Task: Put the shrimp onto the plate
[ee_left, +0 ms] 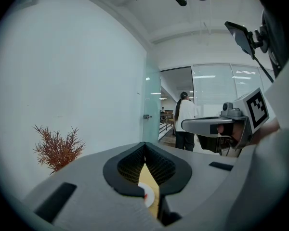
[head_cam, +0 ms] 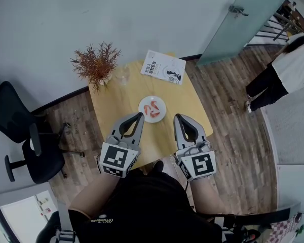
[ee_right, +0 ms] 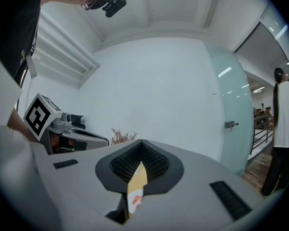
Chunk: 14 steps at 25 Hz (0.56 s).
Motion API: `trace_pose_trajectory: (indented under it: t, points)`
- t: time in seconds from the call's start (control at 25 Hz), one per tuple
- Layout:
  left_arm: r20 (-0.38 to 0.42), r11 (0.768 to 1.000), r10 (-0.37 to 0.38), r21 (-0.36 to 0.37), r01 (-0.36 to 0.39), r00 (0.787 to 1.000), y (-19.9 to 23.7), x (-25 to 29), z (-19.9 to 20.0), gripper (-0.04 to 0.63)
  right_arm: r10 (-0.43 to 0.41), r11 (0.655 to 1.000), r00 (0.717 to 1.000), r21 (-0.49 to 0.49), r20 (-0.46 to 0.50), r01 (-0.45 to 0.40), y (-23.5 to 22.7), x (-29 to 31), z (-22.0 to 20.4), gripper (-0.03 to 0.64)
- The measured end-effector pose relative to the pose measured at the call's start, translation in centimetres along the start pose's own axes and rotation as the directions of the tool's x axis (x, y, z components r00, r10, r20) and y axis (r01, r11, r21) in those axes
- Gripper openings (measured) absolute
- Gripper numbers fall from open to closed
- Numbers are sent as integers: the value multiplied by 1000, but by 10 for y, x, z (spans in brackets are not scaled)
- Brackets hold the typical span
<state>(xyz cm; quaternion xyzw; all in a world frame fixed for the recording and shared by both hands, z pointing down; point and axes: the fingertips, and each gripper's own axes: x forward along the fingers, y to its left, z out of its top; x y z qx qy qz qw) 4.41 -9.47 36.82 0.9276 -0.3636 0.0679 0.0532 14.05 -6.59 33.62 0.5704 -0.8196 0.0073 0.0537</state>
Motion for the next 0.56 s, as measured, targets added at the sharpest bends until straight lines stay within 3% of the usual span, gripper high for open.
trace_pose_trajectory:
  t: [0.56]
  points:
    - [20, 1000, 11, 5, -11, 1000, -4, -12, 8, 5, 13, 1000, 1000, -10, 5, -13, 11, -9, 6, 2]
